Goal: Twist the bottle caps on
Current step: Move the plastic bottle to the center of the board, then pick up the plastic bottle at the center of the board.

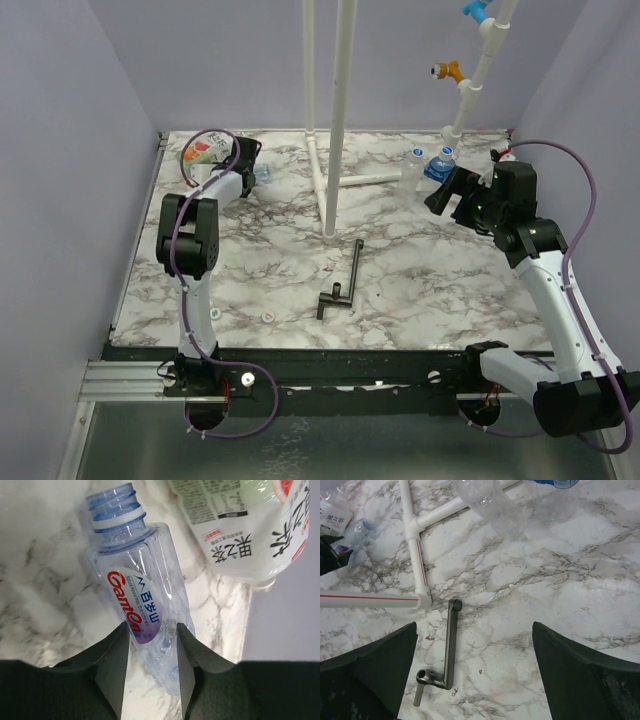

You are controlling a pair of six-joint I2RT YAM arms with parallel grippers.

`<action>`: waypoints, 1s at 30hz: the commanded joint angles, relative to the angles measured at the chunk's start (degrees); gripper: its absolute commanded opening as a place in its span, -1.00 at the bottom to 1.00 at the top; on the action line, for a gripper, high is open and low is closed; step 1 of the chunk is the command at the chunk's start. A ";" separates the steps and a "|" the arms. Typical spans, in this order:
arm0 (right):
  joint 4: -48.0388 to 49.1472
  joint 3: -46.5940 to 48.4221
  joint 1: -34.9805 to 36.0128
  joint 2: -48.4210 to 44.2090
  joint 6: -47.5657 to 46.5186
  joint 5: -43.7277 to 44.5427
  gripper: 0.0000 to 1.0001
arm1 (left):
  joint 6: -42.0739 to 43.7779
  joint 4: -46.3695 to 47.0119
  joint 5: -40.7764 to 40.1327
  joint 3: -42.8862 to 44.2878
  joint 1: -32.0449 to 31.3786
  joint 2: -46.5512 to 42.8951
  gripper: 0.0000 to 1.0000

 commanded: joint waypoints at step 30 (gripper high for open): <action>3.86 -2.87 0.10 -1.78 -0.17 -6.92 1.00 | 35.56 -3.46 9.53 -36.45 -6.47 -30.93 0.73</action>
